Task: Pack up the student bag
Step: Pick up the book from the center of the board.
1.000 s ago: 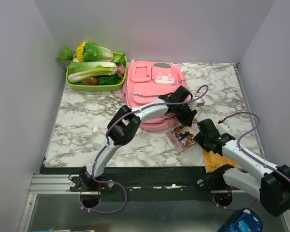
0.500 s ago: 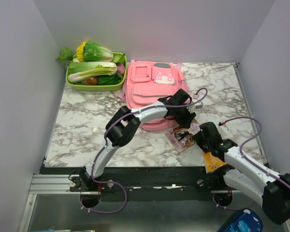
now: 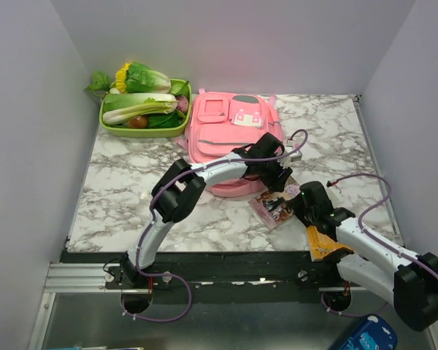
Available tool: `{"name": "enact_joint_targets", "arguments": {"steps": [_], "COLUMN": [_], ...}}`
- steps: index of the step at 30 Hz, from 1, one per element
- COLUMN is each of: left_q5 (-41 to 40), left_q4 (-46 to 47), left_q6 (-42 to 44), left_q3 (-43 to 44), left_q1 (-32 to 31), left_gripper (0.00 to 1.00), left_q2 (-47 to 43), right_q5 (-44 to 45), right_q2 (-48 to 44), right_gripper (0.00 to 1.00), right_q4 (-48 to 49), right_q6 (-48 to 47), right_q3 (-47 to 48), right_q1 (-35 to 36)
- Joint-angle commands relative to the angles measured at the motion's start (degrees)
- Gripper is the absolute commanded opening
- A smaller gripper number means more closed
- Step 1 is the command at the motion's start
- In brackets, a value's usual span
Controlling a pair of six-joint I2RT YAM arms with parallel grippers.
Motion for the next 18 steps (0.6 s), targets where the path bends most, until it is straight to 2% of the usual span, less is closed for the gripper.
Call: {"name": "enact_joint_targets", "arguments": {"steps": [1,13,18], "left_q5": [0.8,-5.8,-11.6], "left_q4": [1.6,-0.8,-0.2], "left_q6": [-0.6,-0.4,-0.3], "left_q3": [-1.2,0.7,0.4], "left_q1": [0.8,0.8,0.8], "left_gripper": [0.59,0.59,0.61], "left_q2": [-2.7,1.5,1.6], "right_q5": [-2.1,-3.7,-3.8], "right_q2": [2.0,1.1,1.2], "right_gripper": [0.64,0.63,0.63], "right_q4": [0.7,3.2,2.7], "right_q6": [-0.4,-0.4,-0.6], "right_q3": [-1.3,-3.0,-3.1], "right_q1": [-0.3,-0.3,-0.3]}}
